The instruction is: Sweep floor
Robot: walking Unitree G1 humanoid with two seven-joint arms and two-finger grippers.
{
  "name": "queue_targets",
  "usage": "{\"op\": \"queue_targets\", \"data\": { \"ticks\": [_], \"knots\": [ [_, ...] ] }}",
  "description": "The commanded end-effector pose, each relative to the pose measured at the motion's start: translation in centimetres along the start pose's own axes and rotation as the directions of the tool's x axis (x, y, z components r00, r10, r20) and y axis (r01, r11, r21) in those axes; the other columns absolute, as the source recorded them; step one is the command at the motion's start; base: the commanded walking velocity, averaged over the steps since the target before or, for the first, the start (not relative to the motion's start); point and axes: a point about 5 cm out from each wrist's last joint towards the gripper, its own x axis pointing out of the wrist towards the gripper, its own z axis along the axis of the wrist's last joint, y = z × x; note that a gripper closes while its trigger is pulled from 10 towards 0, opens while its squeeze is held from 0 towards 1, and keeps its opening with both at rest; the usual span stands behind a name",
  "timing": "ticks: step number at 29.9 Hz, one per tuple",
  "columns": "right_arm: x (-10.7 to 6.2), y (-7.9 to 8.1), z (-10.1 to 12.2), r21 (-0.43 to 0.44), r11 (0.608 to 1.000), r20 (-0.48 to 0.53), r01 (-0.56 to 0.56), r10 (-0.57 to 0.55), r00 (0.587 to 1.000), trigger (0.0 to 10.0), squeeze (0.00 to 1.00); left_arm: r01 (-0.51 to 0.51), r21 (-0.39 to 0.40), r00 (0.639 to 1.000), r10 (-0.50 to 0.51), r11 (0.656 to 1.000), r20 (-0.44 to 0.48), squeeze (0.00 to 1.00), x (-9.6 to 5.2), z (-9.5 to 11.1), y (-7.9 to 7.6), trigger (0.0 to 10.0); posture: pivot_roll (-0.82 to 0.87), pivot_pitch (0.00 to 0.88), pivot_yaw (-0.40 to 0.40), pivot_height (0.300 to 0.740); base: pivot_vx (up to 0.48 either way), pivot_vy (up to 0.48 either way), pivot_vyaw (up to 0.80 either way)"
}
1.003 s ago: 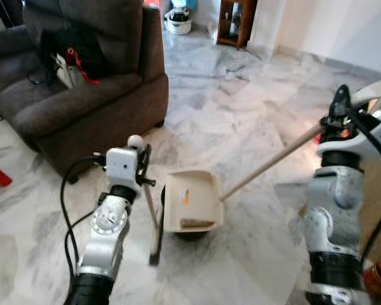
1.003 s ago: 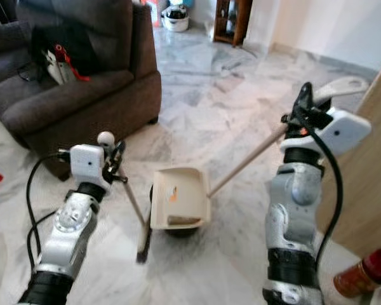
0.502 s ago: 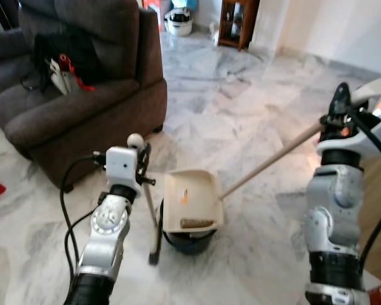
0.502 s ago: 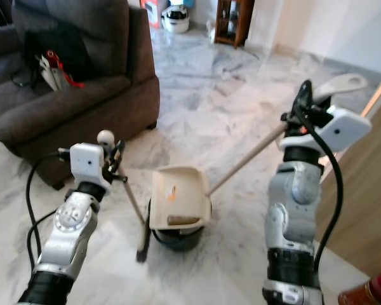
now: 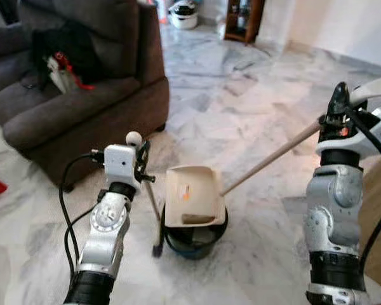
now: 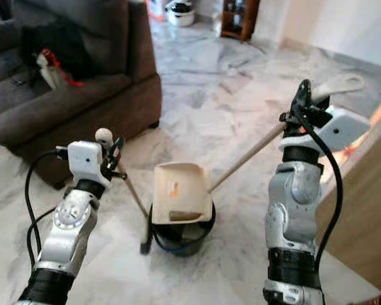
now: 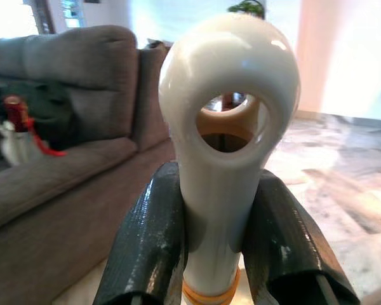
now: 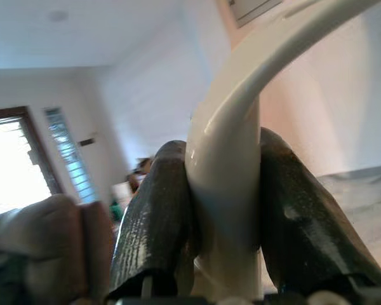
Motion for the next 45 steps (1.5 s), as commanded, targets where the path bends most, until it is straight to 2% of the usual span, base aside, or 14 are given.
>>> {"op": "queue_targets", "data": {
  "ticks": [1,23,35,45],
  "knots": [
    [0.4,0.5,1.6,0.047,0.999,0.073,-0.009,0.006,0.997,10.0,0.00,0.009,0.003,0.997,-0.010,1.000,0.074,0.00,0.3,1.3,0.1,10.0,0.05,0.049,0.036,0.740,0.000,0.000,0.00],
    [-0.1,0.7,1.1,0.045,0.999,0.075,0.004,-0.008,0.997,10.0,0.00,0.059,0.024,0.995,-0.061,0.998,0.075,0.00,0.9,1.7,0.5,10.0,0.06,0.040,0.085,0.740,0.000,0.000,0.00],
    [-0.1,1.0,1.1,0.034,0.999,0.083,-0.005,0.002,0.997,10.0,0.00,0.075,0.027,0.993,-0.077,0.997,0.084,0.00,1.2,2.0,0.3,10.0,0.06,0.031,0.080,0.740,0.000,0.000,0.00],
    [0.4,1.5,1.7,0.011,0.999,0.116,-0.037,0.035,0.993,10.0,0.00,0.049,0.035,0.995,-0.052,0.998,0.089,0.00,1.4,2.1,0.9,10.0,0.07,0.025,0.074,0.740,0.000,0.000,0.00]
  ]
}}
